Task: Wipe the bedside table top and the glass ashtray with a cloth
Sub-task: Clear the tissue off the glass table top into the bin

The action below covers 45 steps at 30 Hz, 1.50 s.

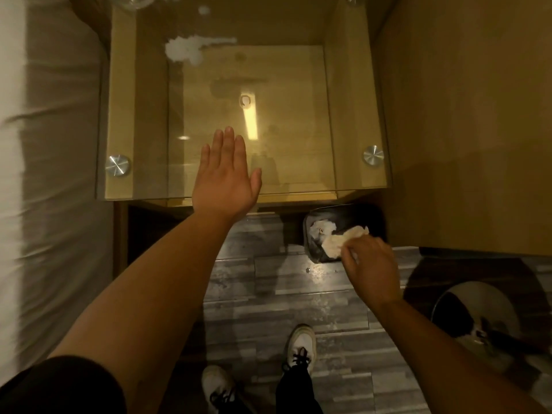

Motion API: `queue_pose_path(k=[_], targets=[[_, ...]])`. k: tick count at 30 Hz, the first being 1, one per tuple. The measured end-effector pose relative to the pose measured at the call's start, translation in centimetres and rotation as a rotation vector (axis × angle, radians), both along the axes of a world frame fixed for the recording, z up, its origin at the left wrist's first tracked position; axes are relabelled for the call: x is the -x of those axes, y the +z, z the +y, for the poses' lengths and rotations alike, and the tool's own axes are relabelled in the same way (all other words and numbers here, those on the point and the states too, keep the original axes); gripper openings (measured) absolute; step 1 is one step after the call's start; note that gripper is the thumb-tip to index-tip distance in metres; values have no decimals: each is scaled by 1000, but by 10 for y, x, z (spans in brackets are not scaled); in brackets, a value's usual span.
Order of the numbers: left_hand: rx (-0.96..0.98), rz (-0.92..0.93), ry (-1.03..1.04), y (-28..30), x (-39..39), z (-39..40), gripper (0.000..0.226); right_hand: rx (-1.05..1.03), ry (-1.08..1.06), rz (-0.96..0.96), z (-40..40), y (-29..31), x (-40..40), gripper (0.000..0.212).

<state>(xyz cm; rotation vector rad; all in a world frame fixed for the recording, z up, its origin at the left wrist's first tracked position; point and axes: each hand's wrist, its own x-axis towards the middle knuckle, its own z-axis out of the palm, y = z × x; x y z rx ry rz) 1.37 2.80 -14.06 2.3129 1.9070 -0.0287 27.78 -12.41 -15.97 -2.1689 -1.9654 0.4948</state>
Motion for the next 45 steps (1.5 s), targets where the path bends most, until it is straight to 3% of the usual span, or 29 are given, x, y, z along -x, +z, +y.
queue_pose_path(k=[7, 16, 28, 33, 37, 41, 45], targets=[[0, 1, 4, -5, 0, 0, 71, 125, -55, -135, -14, -46, -22, 9], [-41, -11, 5, -6, 0, 0, 69, 230, -118, -140, -3, -67, -22, 25], [-41, -18, 1, -8, 1, 0, 70, 181, -103, -156, 0, -57, -12, 29], [6, -22, -13, 2, 2, -1, 72, 85, -22, -145, 14, -32, 3, 21], [117, -32, -53, 24, 8, 1, 81, -117, 122, -87, 34, 10, 22, 18], [47, 29, -53, 58, 12, -4, 84, -214, 232, -86, 70, 59, 35, 19], [16, 84, -23, 93, 17, -10, 88, -155, 310, -124, 107, 96, 46, 50]])
